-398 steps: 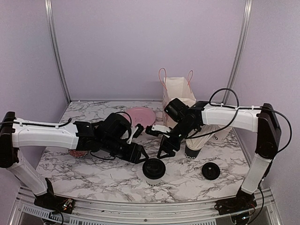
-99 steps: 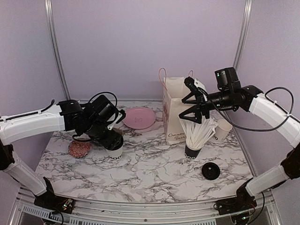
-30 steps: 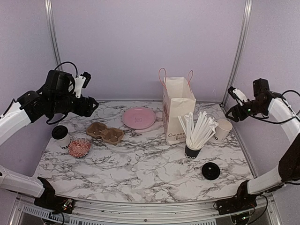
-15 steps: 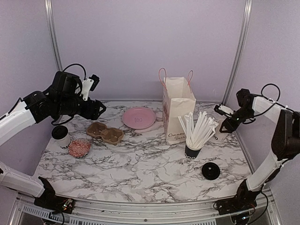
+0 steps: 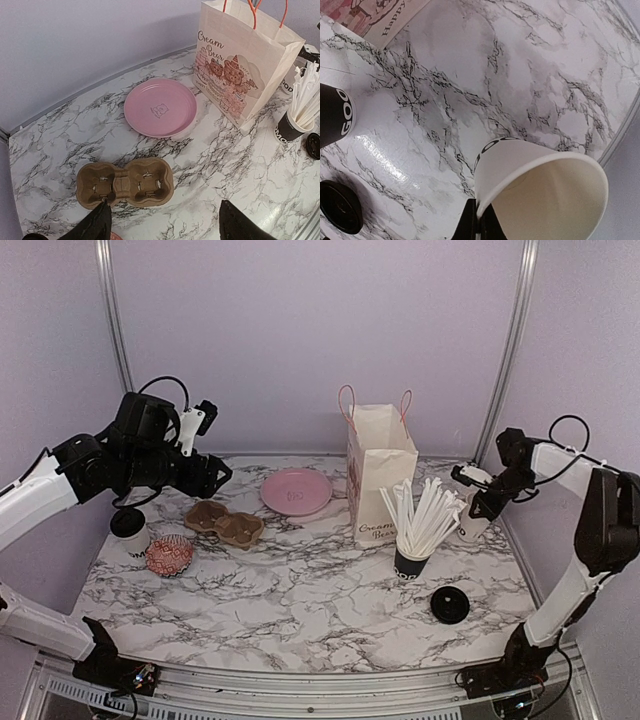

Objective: Pack the takeout coffee

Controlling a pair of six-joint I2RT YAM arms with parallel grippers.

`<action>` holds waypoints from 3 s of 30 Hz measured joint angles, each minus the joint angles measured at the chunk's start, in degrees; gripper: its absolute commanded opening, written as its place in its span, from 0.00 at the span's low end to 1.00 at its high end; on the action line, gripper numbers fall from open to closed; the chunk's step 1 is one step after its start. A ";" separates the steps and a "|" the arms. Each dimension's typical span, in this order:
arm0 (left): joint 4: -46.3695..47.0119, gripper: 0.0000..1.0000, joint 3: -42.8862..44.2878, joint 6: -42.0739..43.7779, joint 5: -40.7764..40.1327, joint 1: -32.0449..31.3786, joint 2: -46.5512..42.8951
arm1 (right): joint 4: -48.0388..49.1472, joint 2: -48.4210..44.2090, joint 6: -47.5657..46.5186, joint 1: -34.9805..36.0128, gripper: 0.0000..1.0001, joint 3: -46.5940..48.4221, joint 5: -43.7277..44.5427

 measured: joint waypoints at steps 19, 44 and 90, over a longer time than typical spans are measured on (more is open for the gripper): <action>4.22 0.99 -3.37 -2.58 -16.22 -0.50 -1.11 | 1.01 -26.67 5.75 16.98 0.00 21.09 -22.03; 6.32 0.99 -5.68 -2.51 -23.85 -0.50 -4.22 | -1.92 -1.05 -3.39 65.55 0.00 7.85 1.53; 6.27 0.88 -2.23 0.35 -9.01 -0.50 1.49 | 1.57 -22.45 -1.29 50.38 0.39 -23.12 0.66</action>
